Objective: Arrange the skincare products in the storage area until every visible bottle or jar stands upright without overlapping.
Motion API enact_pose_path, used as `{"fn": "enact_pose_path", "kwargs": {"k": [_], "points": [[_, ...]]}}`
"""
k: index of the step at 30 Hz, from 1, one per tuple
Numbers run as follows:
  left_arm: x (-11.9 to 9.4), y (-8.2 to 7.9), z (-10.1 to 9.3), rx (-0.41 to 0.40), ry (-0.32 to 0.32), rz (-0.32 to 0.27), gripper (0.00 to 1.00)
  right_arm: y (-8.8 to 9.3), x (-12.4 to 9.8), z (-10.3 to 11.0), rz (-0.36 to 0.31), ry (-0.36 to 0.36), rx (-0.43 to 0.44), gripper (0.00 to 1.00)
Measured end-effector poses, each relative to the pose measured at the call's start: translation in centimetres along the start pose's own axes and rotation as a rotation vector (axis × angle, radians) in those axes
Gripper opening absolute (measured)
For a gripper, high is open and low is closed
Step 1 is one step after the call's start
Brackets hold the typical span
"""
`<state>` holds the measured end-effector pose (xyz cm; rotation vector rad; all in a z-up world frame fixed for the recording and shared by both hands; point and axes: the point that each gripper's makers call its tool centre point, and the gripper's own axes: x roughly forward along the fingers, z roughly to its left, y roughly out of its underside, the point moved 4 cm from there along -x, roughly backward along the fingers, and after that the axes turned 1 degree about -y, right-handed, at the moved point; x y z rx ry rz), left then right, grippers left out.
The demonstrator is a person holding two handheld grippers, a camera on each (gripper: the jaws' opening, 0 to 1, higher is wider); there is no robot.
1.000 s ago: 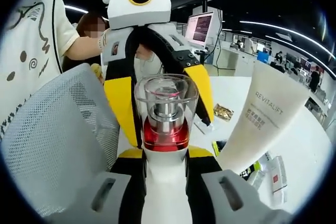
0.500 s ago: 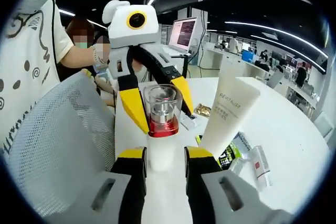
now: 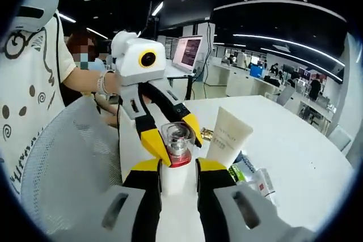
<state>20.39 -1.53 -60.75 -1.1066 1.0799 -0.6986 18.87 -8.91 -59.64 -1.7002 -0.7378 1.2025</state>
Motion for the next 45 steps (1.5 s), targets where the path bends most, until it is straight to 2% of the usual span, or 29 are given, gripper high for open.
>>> {"fn": "enact_pose_path", "kwargs": {"k": [6, 13, 15, 18, 21, 25, 30, 34, 37, 39, 45], "points": [[-0.1, 0.2, 0.1, 0.014, 0.006, -0.007, 0.26, -1.4, -0.3, -0.1, -0.069, 0.013, 0.029, 0.21], [-0.2, 0.1, -0.2, 0.049, 0.034, -0.028, 0.28, -2.1, 0.5, 0.4, -0.095, 0.008, 0.053, 0.26], [-0.1, 0.6, -0.3, 0.030, 0.051, -0.012, 0.29, -2.2, 1.0, 0.6, -0.094, 0.004, 0.058, 0.25], [0.0, 1.2, -0.6, 0.053, 0.051, -0.001, 0.30, -2.3, 1.5, 0.8, -0.086, -0.003, 0.058, 0.27], [0.1, 1.6, -0.6, 0.039, 0.053, 0.002, 0.31, -2.4, 1.9, 0.8, -0.090, -0.002, 0.054, 0.29], [0.2, 3.0, -0.7, 0.049, 0.051, 0.054, 0.29, -2.3, 2.2, 0.3, -0.076, 0.023, 0.057, 0.34], [0.3, 4.1, -0.8, 0.038, 0.053, 0.065, 0.30, -2.1, 2.8, 0.5, -0.067, 0.036, 0.059, 0.38], [0.4, 5.1, -0.7, 0.053, 0.040, 0.098, 0.27, -2.1, 3.3, 0.6, -0.077, 0.078, 0.082, 0.39], [0.4, 5.6, -0.5, 0.024, 0.027, 0.109, 0.27, -1.8, 3.8, 0.8, -0.066, 0.094, 0.098, 0.38], [0.4, 5.8, -0.6, 0.029, 0.028, 0.113, 0.27, -1.5, 4.1, 0.9, -0.049, 0.106, 0.085, 0.39], [0.5, 5.9, -0.6, 0.050, 0.024, 0.116, 0.26, -1.1, 4.7, 0.9, -0.047, 0.169, 0.116, 0.38]]}}
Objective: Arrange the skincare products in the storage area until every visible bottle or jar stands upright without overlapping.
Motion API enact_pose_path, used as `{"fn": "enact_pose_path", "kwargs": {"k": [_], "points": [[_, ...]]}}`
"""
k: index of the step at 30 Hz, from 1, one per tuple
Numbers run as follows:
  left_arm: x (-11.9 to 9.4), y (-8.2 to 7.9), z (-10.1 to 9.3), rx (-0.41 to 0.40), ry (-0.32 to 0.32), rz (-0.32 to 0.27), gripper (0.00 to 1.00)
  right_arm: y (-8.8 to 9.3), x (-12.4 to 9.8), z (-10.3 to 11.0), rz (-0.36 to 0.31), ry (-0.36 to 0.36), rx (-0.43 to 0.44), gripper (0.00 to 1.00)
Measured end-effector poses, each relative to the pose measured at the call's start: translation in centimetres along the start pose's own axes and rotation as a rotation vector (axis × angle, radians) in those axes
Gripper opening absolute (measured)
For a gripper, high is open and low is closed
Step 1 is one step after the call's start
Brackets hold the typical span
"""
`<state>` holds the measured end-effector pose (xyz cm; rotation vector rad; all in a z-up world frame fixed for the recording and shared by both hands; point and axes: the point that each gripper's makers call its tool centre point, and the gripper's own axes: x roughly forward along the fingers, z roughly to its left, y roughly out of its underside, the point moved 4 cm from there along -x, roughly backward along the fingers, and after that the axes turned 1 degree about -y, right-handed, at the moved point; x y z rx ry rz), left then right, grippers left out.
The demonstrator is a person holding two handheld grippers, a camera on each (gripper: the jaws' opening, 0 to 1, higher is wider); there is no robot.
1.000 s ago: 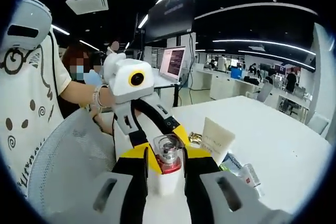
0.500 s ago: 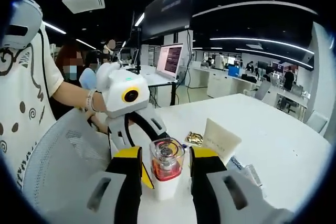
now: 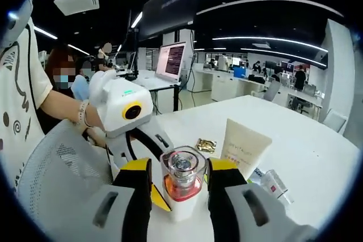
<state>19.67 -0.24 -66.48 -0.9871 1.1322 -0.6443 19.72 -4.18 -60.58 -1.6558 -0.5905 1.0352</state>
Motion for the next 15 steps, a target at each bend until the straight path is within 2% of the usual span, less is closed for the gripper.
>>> {"fn": "enact_pose_path", "kwargs": {"k": [5, 15], "points": [[0.04, 0.06, 0.18, 0.000, -0.004, 0.000, 0.25, -0.26, -0.13, -0.23, -0.036, 0.049, 0.056, 0.37], [0.30, -0.09, 0.11, 0.000, 0.016, 0.002, 0.24, 0.02, -0.65, -0.91, -0.030, 0.074, 0.064, 0.31]]}}
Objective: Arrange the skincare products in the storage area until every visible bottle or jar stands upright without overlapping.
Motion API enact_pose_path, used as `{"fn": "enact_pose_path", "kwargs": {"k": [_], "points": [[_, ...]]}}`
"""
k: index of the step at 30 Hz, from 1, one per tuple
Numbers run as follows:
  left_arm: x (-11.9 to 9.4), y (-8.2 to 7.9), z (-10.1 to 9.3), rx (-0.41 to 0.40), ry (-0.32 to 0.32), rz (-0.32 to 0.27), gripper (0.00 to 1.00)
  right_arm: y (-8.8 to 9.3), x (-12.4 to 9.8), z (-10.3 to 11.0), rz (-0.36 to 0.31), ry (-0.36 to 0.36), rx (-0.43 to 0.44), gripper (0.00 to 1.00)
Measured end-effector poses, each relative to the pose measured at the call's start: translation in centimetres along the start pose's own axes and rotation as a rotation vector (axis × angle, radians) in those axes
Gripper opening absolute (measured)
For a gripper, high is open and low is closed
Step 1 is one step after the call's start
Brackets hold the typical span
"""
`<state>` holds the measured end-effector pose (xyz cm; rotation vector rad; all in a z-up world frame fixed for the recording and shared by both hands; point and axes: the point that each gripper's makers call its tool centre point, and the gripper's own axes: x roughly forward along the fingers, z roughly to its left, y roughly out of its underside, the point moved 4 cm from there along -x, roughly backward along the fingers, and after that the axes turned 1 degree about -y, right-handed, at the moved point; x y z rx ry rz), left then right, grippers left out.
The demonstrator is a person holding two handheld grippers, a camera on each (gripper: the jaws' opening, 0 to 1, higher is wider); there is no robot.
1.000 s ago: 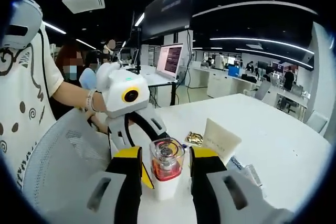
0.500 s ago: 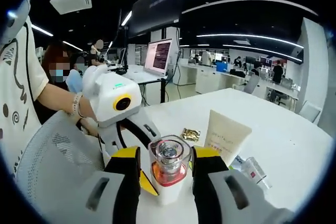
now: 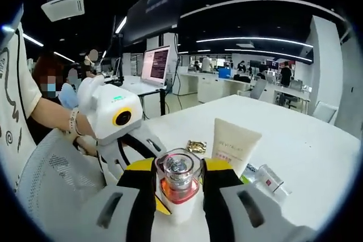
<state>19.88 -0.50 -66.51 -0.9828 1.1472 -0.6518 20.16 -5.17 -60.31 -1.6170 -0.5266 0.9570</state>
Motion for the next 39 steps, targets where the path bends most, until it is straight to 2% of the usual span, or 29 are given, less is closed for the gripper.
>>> {"fn": "enact_pose_path", "kwargs": {"k": [10, 20, 39], "points": [[0.8, -0.6, -0.5, 0.034, 0.019, -0.004, 0.25, 0.3, -1.0, -0.4, -0.003, 0.003, -0.003, 0.29], [1.2, -0.8, -0.4, 0.034, 0.026, -0.008, 0.26, 0.5, -1.8, -0.9, -0.012, 0.009, -0.008, 0.29], [0.8, -0.4, -0.2, 0.016, 0.013, 0.007, 0.21, 1.2, -3.5, -4.1, -0.003, 0.063, -0.003, 0.28]]}}
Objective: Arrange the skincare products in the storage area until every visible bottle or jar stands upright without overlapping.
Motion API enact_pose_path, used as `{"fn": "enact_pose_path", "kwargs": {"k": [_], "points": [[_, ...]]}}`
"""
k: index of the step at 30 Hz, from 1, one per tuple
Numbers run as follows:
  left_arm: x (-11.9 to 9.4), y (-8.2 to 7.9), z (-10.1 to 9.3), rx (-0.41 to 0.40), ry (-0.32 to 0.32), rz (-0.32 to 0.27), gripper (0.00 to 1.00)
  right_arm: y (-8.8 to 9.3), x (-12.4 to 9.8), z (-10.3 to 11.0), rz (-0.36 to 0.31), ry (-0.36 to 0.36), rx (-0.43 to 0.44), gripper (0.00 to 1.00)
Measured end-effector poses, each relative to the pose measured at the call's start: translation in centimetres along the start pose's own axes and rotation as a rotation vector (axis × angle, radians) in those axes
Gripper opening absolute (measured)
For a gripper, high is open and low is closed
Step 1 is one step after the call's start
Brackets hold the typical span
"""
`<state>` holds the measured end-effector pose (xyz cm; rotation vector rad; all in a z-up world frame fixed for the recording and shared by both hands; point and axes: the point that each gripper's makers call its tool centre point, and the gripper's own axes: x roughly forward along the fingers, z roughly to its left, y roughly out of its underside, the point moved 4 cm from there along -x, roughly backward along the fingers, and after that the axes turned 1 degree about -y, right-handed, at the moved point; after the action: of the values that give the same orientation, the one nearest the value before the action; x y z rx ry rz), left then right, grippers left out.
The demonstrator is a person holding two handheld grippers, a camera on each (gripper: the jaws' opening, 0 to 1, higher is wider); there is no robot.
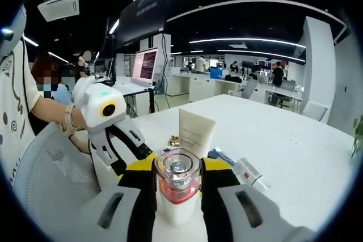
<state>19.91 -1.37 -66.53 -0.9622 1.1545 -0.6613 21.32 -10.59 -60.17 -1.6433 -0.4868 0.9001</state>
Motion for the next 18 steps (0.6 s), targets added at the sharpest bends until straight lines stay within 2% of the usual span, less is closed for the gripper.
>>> {"fn": "enact_pose_path", "kwargs": {"k": [18], "points": [[-0.4, 0.2, 0.2, -0.023, -0.006, 0.000, 0.19, 0.0, 0.6, -2.3, -0.009, -0.029, -0.028, 0.28]]}}
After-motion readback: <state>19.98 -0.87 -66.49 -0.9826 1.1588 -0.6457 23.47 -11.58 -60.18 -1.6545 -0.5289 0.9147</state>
